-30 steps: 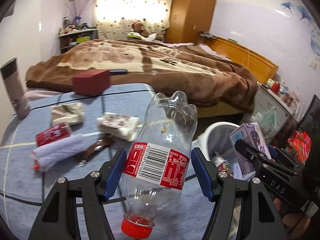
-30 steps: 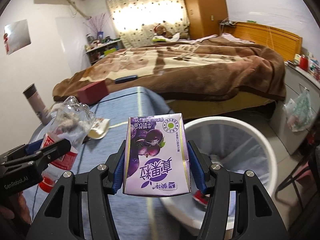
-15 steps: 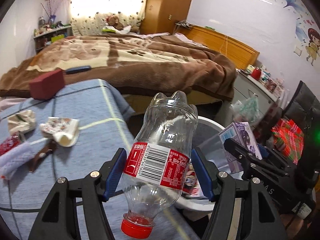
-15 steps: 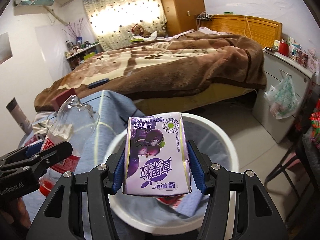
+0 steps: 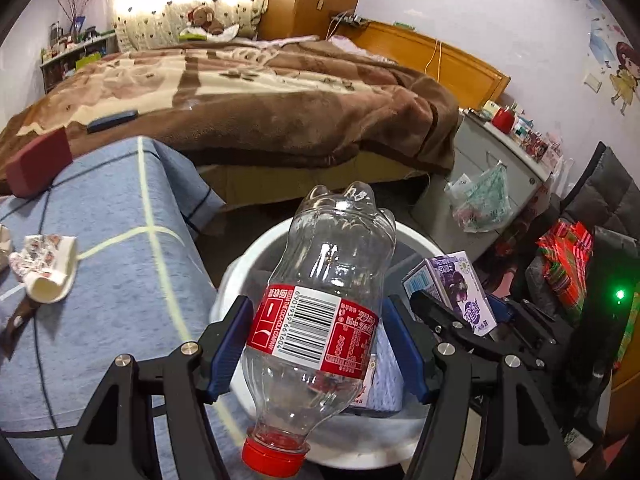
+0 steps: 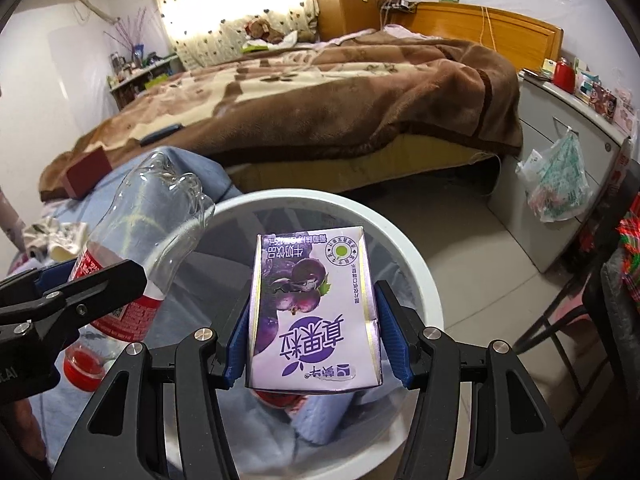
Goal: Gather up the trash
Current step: 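Open both tools over the bin to drop the bottle and carton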
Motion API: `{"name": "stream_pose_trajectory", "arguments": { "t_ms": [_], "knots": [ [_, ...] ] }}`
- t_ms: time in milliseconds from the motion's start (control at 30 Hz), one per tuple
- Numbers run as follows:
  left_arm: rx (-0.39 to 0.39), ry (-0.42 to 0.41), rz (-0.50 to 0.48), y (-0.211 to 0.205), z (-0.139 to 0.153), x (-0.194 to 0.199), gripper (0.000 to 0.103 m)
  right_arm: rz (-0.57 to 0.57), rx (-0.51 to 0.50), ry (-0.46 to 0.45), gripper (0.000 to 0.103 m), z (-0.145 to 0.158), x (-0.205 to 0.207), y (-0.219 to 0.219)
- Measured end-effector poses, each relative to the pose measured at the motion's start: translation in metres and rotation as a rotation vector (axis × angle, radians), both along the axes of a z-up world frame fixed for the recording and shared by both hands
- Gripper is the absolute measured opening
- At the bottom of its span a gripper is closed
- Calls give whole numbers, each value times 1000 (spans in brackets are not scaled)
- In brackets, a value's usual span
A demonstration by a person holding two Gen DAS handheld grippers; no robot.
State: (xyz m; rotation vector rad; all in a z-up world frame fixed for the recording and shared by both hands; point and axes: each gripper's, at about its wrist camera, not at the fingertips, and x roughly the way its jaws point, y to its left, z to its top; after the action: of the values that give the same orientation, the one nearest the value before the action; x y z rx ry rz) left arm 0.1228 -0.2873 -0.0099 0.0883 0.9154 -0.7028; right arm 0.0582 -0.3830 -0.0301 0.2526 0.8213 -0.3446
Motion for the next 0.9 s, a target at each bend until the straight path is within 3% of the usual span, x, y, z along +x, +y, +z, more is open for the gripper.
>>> {"name": "stream_pose_trajectory", "arguments": {
  "t_ms": [267,900],
  "knots": [
    [23,45,4,-15,-14,9,69,-26,-11,69,60,-11,-2,-13],
    [-4,-5,38,23,7,3,70,-9,-14,-10,60,9,-11,1]
  ]
}}
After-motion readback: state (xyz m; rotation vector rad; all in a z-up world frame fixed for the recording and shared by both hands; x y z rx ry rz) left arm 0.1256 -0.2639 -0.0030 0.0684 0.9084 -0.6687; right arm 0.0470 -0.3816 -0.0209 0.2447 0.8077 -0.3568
